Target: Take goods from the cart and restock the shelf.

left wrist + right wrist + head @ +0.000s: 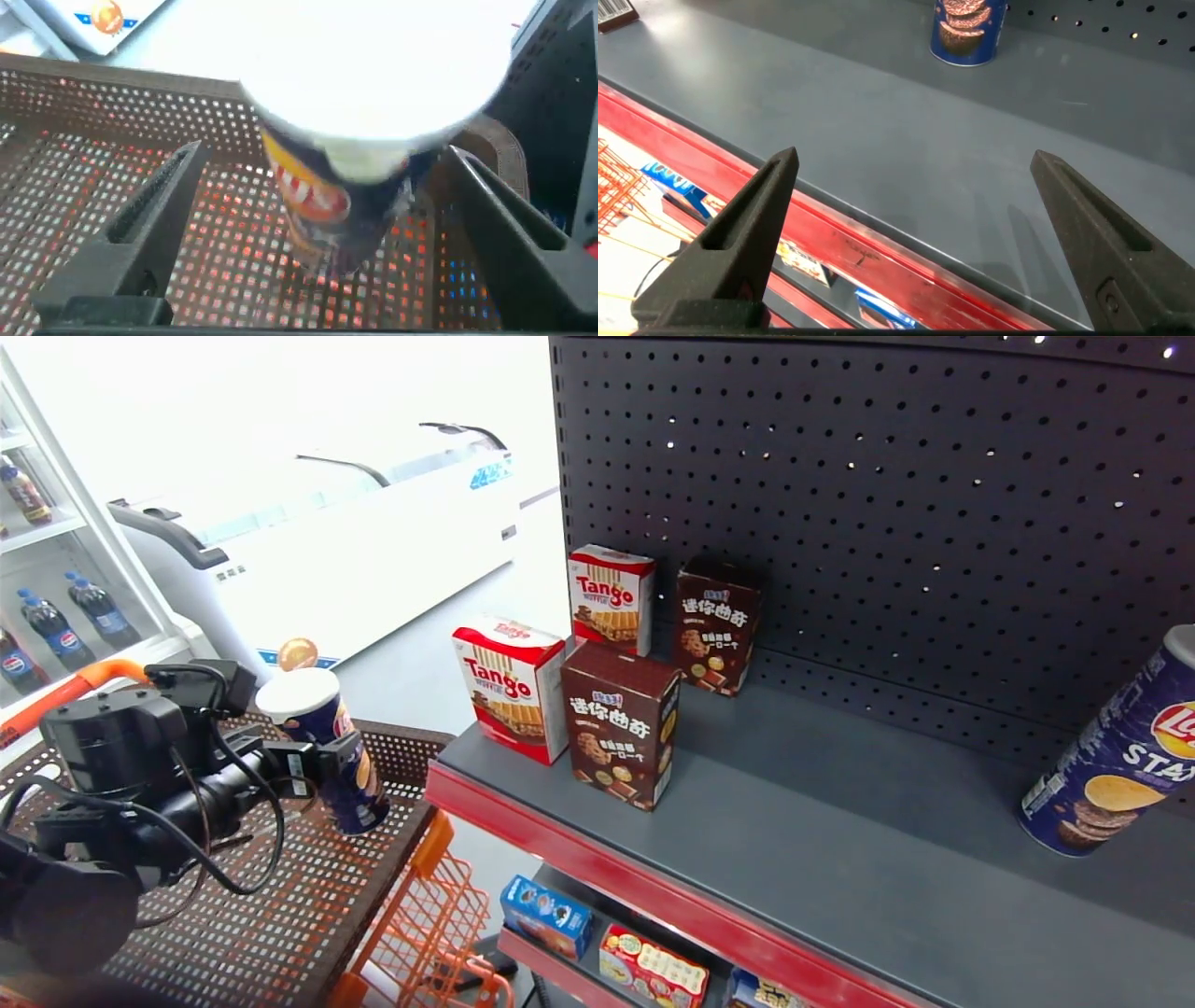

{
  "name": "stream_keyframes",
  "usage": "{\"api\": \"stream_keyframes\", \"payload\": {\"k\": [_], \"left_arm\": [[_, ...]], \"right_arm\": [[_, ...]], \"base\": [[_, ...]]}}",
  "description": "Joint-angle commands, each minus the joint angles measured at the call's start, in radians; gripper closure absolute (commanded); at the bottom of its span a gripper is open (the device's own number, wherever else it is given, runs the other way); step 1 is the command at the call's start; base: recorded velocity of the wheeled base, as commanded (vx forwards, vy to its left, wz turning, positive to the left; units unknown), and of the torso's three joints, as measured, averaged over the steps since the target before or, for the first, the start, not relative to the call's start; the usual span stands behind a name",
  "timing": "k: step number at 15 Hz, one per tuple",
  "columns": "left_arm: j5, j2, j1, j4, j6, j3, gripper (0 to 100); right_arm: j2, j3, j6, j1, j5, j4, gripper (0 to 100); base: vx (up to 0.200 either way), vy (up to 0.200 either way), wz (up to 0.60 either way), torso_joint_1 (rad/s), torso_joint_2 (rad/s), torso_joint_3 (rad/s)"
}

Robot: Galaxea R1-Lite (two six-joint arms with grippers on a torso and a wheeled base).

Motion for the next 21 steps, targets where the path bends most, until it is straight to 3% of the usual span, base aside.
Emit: {"api": "stream_keyframes", "payload": {"k": [1, 8, 9, 15, 17, 21], "left_arm": [[0.000, 0.076, -0.008, -0.018, 0.000, -0.033, 0], [0.000, 0.142, -0.008, -0.025, 0.000, -0.104, 0], [0.000, 0.150, -0.008, -0.032, 0.000, -0.105, 100], [0.004, 0.153, -0.008, -0.028, 0.003, -0.107, 100], [0.002, 0.116, -0.008, -0.015, 0.018, -0.108, 100], [-0.003, -0.048, -0.018, 0.103, 0.015, -0.105, 100]], "right_arm": [[0.001, 0.000, 0.000, 0.000, 0.000, 0.000, 0], [0.001, 0.000, 0.000, 0.000, 0.000, 0.000, 0], [0.001, 0.000, 0.000, 0.000, 0.000, 0.000, 0], [0.001, 0.000, 0.000, 0.000, 0.000, 0.000, 0], [0.001, 0.000, 0.000, 0.000, 0.000, 0.000, 0], [0.001, 0.000, 0.000, 0.000, 0.000, 0.000, 0]], "base": [[0.000, 0.000, 0.00, 0.000, 0.00, 0.000], [0.000, 0.000, 0.00, 0.000, 0.00, 0.000], [0.000, 0.000, 0.00, 0.000, 0.00, 0.000], [0.000, 0.000, 0.00, 0.000, 0.00, 0.000], [0.000, 0.000, 0.00, 0.000, 0.00, 0.000], [0.000, 0.000, 0.00, 0.000, 0.00, 0.000]]}}
